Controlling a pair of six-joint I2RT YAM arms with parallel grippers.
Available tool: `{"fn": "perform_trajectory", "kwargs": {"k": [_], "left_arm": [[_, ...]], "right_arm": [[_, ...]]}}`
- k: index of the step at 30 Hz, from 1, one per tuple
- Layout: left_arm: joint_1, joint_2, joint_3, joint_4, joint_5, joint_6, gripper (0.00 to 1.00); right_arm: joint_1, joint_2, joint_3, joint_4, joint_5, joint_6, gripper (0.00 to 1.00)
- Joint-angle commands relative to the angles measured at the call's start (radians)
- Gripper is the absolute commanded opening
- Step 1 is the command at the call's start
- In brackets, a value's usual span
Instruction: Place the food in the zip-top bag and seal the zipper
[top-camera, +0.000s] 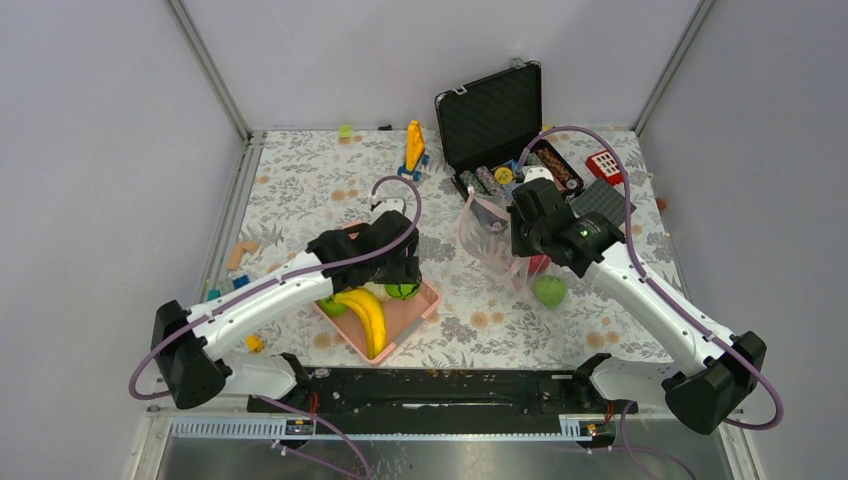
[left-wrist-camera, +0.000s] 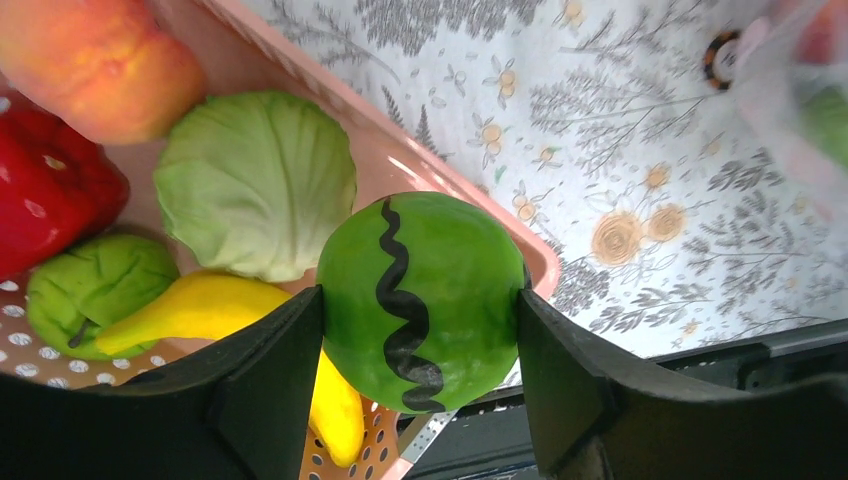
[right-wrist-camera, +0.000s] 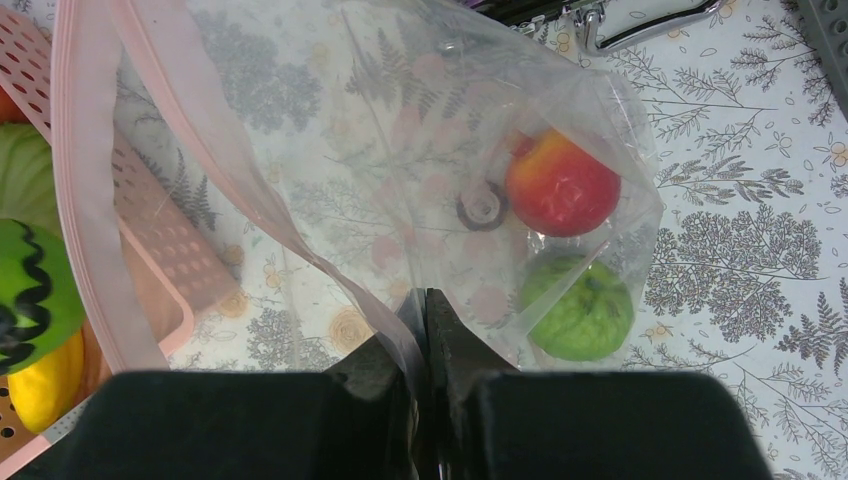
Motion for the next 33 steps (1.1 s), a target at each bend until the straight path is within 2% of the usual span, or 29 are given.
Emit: {"fn": "perform_trajectory", "kwargs": {"k": [1, 6, 10, 19, 24, 33], "left_arm": [[-0.003, -0.065, 0.084, 0.016, -0.094, 0.045, 0.18], [-0.003, -0.096, 0.122, 0.029, -0.130, 0.080, 0.15], [-0.002, -0.123, 0.155, 0.107, -0.102, 0.125, 0.11], [-0.002, -0.169, 0.149, 0.492, 0.073, 0.209, 0.08], [-0.002, -0.107, 0.172, 0.611, 0.169, 0.217, 0.08], [-0.002, 0.087, 0.299, 0.612, 0.286, 0.228, 0.05]], "right_arm": [[-0.006, -0.019, -0.003, 0.024, -0.011, -0.011, 0.10], [-0.006, -0.024, -0.003, 0.028, -0.019, -0.011, 0.10], [-0.006, -0.025, -0.007, 0.037, -0.033, -0.011, 0.10], [-0.005, -0.029, -0.007, 0.038, -0.055, -0.007, 0.10], [-0.006, -0.032, -0.011, 0.047, -0.058, -0.003, 0.10], [-0.005, -0.060, -0.016, 0.046, -0.040, 0.017, 0.10]]}}
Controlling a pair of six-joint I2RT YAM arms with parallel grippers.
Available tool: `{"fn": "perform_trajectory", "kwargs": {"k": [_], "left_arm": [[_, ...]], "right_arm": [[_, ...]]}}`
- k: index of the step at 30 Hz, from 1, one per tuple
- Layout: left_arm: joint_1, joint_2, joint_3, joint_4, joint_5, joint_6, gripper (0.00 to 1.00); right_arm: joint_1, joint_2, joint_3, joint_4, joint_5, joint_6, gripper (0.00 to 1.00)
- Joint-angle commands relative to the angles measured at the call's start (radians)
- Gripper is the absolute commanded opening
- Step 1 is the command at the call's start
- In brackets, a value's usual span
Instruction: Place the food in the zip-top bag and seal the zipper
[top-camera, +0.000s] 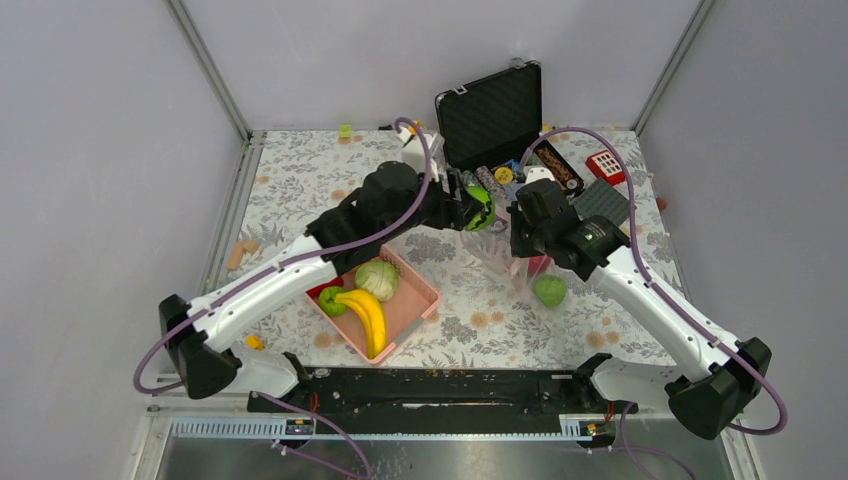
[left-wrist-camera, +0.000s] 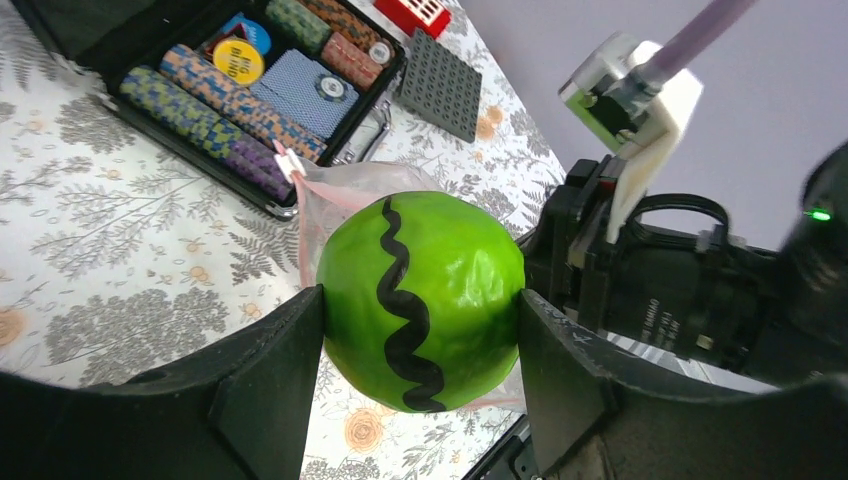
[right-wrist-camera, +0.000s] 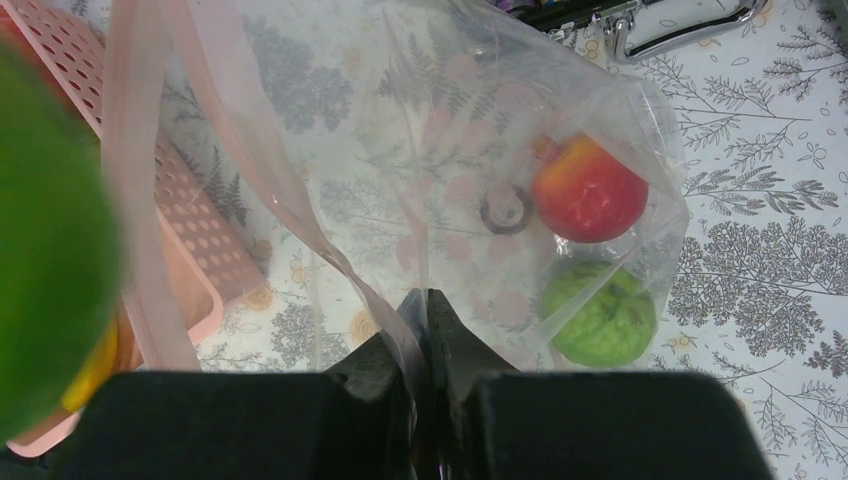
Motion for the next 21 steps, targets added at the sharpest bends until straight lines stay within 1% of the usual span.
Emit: {"fn": "perform_trajectory", "kwargs": {"k": [1, 2, 4, 11, 16, 19, 20, 21], "left_arm": [[-0.002, 0.076, 0.078, 0.058, 0.095, 0.013, 0.05], [-0.002, 0.092, 0.084, 0.053, 0.118, 0.009, 0.04], [-0.002, 0.119, 0.091, 0.036, 0.120, 0.005, 0.03], [-0.003, 0.149, 0.084, 0.028, 0.132, 0.011, 0.03], [-0.002, 0.193, 0.096, 0.030, 0.148, -0.001, 0.04], [-0.002, 0.219, 0.115, 0.010, 0.138, -0.004, 0.11], [-0.002, 0.225, 0.121, 0.001, 0.125, -0.005, 0.15], [-0.002, 0.228, 0.129, -0.007, 0.119, -0.003, 0.25]], "right_arm": [[-0.006, -0.044, -0.006, 0.022, 0.009, 0.017, 0.10], [-0.006, -0.048, -0.008, 0.021, 0.015, 0.023, 0.10], [-0.007, -0.052, -0.009, 0.021, 0.039, 0.032, 0.10], [-0.010, -0.046, -0.011, 0.009, 0.082, 0.077, 0.12], [-0.010, -0.052, -0.016, 0.033, 0.045, 0.077, 0.12], [-0.011, -0.061, -0.018, 0.033, 0.039, 0.074, 0.12], [-0.010, -0.065, -0.020, 0.033, 0.041, 0.074, 0.12], [-0.010, -0.068, -0.022, 0.036, 0.043, 0.074, 0.13]]}}
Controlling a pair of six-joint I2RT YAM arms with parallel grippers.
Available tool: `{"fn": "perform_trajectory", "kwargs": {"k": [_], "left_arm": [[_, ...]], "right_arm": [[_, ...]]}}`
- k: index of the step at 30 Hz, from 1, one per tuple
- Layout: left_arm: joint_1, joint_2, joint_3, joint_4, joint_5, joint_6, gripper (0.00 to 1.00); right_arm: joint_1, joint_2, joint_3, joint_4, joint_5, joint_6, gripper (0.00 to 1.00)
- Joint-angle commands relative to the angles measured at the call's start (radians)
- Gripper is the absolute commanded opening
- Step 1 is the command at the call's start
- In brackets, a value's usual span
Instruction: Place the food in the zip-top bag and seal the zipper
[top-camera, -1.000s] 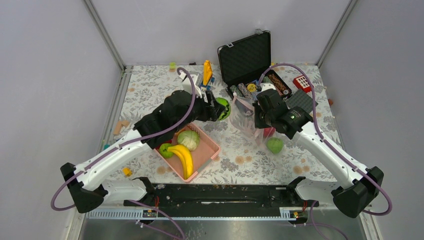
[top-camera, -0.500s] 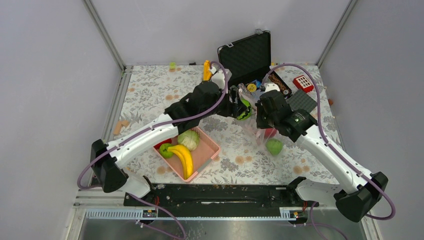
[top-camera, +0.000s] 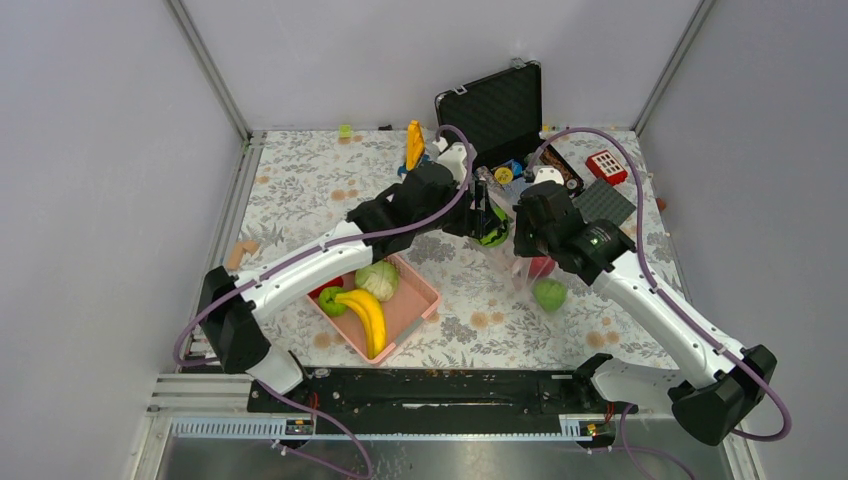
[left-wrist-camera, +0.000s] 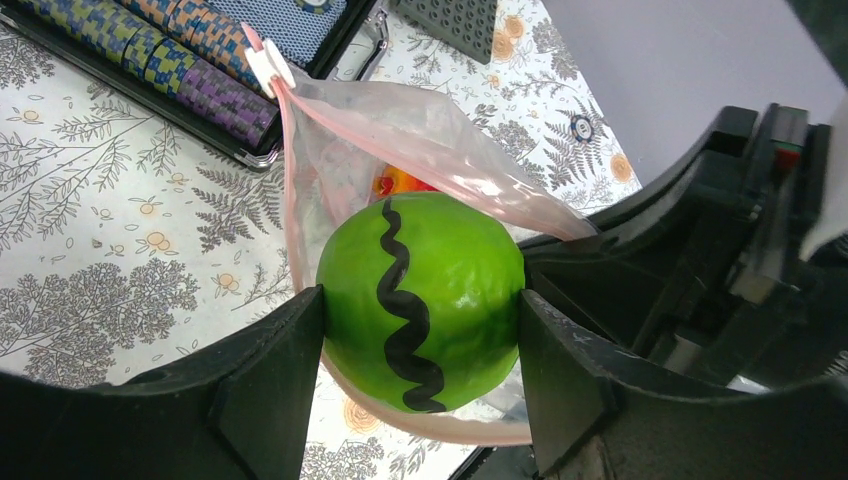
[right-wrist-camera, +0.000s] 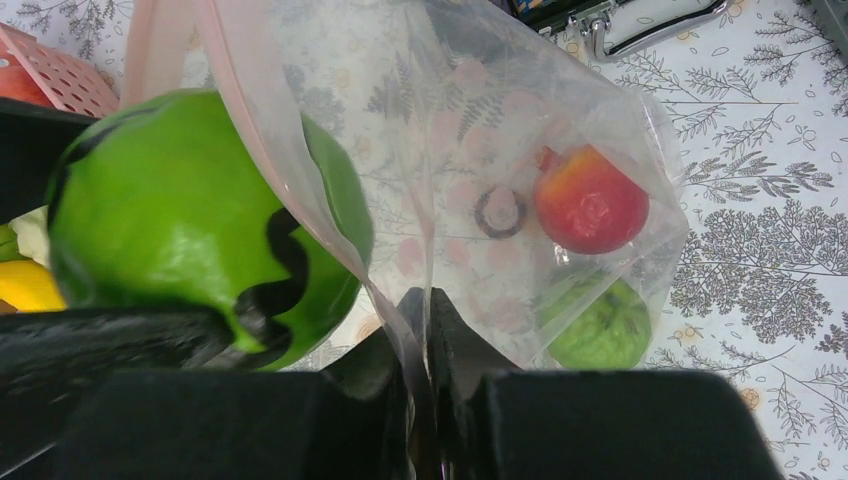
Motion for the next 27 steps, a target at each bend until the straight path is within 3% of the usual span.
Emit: {"fn": "perform_trajectory", "kwargs": {"k": [1, 3, 6, 11, 18, 27], "left_arm": [[-0.002, 0.022, 0.073, 0.002, -0.001, -0.001, 0.34], [-0.003, 0.017, 0.077, 0.005, 0.008, 0.007, 0.55], [-0.002, 0.005, 0.075, 0.015, 0.019, 0.009, 0.75], [-0.002, -0.028, 0.054, 0.040, 0.072, 0.012, 0.98], [-0.003, -0.095, 0.024, 0.030, 0.074, 0.024, 0.99], [0.012, -0.318, -0.140, -0.145, -0.218, -0.017, 0.99]], "right_arm": [[-0.006, -0.034, -0.010, 0.037, 0.001, 0.011, 0.14], [-0.006, -0.033, -0.010, 0.039, -0.003, 0.008, 0.17], [-0.007, -0.036, -0.014, 0.040, -0.005, 0.003, 0.18], [-0.007, -0.030, -0.013, 0.043, -0.001, -0.008, 0.18], [-0.006, -0.031, -0.014, 0.044, 0.002, -0.010, 0.18], [-0.006, -0.036, -0.016, 0.046, 0.014, -0.015, 0.19]]}}
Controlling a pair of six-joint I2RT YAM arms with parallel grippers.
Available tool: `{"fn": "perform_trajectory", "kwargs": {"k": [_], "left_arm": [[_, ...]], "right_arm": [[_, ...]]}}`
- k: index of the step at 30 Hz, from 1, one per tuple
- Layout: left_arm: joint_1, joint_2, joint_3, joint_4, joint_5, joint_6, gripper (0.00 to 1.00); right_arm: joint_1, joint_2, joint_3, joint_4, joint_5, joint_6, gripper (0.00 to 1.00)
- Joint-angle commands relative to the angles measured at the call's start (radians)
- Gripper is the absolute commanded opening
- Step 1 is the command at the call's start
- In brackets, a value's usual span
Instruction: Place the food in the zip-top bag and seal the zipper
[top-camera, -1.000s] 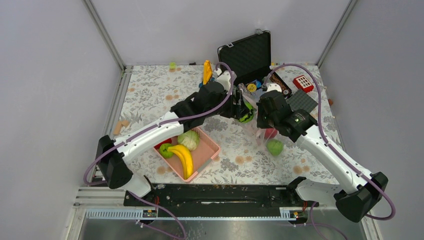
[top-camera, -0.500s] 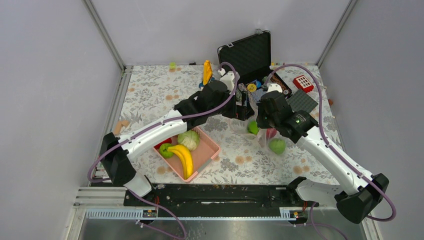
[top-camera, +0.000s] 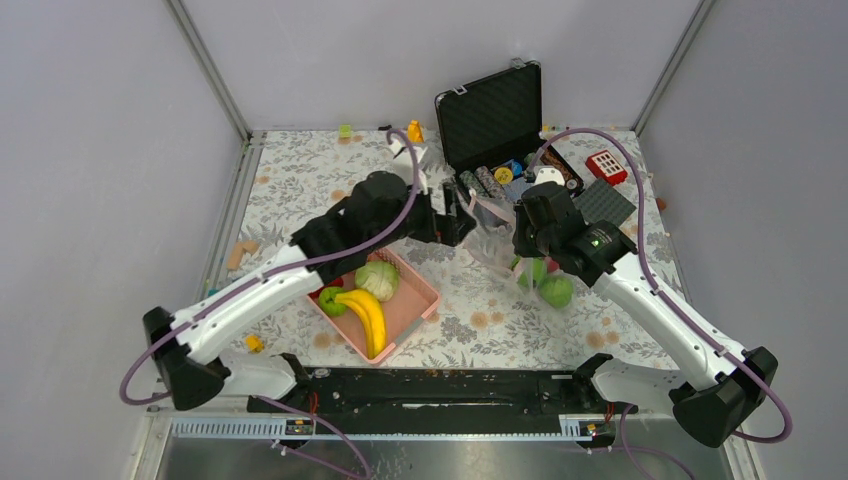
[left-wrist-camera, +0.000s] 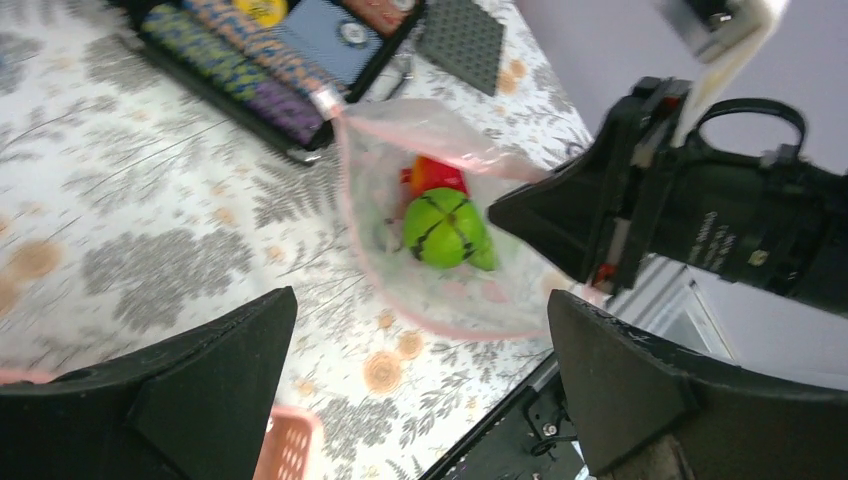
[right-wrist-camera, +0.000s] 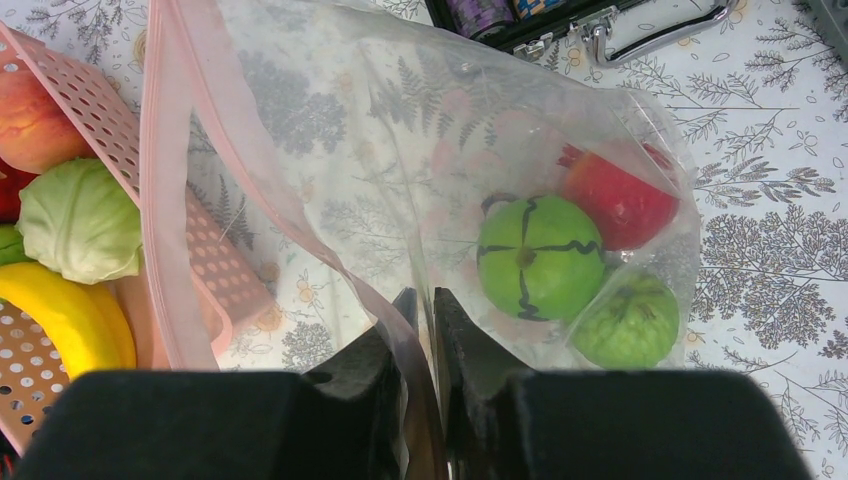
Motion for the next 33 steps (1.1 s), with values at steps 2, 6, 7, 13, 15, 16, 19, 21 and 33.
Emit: {"fn": "perform_trajectory", "kwargs": {"k": [2, 6, 7, 13, 15, 16, 19, 21, 33], "left_arm": [[0.027, -0.142, -0.108, -0.127, -0.198, -0.064, 0.99], [0.095, -0.206, -0.219, -0.195, -0.211, -0.150, 0.99], [0.117, -0.213, -0.237, -0.211, -0.198, -0.172, 0.99], [0.166, -0.226, -0.298, -0.286, -0.232, -0.229, 0.99], [0.176, -0.218, -0.305, -0.313, -0.266, -0.233, 0.99], [0.181, -0.214, -0.308, -0.328, -0.283, -0.239, 0.99], [0.205, -0.197, -0.325, -0.351, -0.286, -0.260, 0.99], [0.215, -0.179, -0.343, -0.352, -0.285, -0.257, 0.99], [0.272, 0.006, -0.354, -0.318, -0.225, -0.171, 0.99]], "right_arm": [[-0.006, -0.021, -0.002, 0.027, 0.021, -0.013, 0.19], [-0.005, -0.014, -0.007, 0.035, 0.016, -0.012, 0.19], [-0.006, -0.009, -0.006, 0.035, 0.013, -0.011, 0.19], [-0.007, -0.001, -0.007, 0.035, 0.010, -0.015, 0.19], [-0.005, 0.003, -0.003, 0.032, 0.007, -0.017, 0.19], [-0.005, 0.003, -0.002, 0.029, 0.005, -0.017, 0.19], [-0.006, 0.002, -0.008, 0.035, 0.015, -0.015, 0.19], [-0.006, 0.009, -0.003, 0.033, 0.016, -0.018, 0.19], [-0.006, 0.009, -0.006, 0.031, 0.015, -0.019, 0.19]]}}
